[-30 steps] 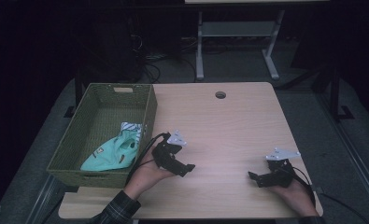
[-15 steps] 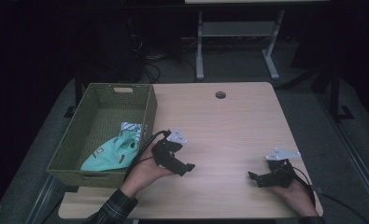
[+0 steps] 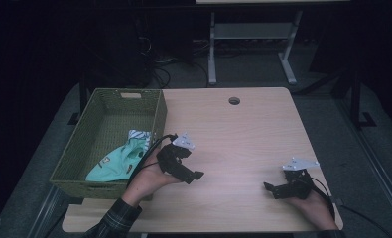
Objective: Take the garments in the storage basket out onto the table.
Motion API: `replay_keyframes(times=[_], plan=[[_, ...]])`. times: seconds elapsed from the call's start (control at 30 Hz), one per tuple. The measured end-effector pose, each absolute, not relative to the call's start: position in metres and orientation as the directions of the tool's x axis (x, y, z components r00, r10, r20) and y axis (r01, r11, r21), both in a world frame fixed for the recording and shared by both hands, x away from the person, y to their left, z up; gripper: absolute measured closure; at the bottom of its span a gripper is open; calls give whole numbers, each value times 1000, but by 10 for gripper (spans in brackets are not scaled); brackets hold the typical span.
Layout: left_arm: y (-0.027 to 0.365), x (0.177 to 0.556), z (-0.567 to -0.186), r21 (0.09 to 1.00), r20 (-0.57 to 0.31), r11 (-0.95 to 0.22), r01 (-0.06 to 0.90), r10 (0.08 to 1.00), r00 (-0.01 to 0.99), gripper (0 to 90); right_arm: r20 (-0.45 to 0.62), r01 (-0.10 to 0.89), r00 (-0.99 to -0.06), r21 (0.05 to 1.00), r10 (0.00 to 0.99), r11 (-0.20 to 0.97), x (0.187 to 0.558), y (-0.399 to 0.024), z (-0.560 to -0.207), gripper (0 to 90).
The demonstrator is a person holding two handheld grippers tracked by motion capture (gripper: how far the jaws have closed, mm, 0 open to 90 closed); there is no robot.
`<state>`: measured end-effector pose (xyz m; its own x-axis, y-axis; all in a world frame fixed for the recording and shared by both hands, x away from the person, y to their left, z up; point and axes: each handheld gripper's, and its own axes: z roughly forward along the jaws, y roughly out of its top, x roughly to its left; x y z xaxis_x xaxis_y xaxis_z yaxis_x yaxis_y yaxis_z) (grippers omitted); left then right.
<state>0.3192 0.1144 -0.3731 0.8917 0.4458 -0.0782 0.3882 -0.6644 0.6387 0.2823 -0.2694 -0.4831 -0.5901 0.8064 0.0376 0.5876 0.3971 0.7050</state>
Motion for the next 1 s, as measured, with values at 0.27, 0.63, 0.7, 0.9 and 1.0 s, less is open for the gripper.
replay_keyframes(times=[0.27, 0.63, 0.7, 0.9, 1.0], plan=[[121, 322, -362, 646, -76, -661, 383, 443, 893, 134, 37, 588, -590, 705, 806, 398, 282, -269, -483, 31], [137, 326, -351, 654, -57, -656, 376, 453, 890, 135, 34, 584, -593, 706, 805, 401, 283, -270, -483, 31], [140, 326, -349, 656, -59, -652, 379, 457, 888, 135, 33, 583, -593, 706, 805, 401, 283, -270, -483, 31], [149, 328, -346, 651, -52, -655, 385, 467, 883, 135, 34, 584, -592, 707, 805, 400, 283, -270, -483, 31], [152, 327, -344, 649, -48, -656, 385, 470, 881, 136, 34, 584, -592, 707, 805, 400, 283, -270, -483, 31]])
